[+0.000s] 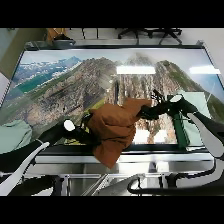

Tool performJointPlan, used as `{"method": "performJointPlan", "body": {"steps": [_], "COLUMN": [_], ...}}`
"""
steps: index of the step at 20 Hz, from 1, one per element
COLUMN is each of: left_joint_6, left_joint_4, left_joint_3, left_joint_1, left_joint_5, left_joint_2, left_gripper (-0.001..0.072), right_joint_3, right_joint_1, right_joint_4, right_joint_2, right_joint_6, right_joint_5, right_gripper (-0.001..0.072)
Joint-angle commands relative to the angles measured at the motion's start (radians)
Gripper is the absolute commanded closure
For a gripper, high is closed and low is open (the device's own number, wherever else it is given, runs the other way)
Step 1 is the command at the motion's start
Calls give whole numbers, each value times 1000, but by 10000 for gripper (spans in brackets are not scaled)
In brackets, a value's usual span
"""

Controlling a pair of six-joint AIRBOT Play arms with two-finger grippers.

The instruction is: Fold the shirts.

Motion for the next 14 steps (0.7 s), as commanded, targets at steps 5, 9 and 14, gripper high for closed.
{"method": "performJointPlan", "body": {"steps": [5, 9, 14], "left_joint_6": [25, 6, 2], "left_joint_4": [-8, -11, -19], "left_joint_3": [229, 494, 877], "left_joint_1": [77, 277, 539], "left_joint_5": [-182, -323, -339], "left_joint_2": [79, 327, 579], "left_gripper": [696, 696, 696], "right_joint_3": [99, 372, 664], "right_joint_1": [-26, -165, -324], "right_joint_4": [104, 186, 192], "right_joint_2": [60, 249, 480], "right_joint_6": [-121, -119, -106], "right_joint_5": [57, 188, 200], "right_gripper": [696, 697, 697]}}
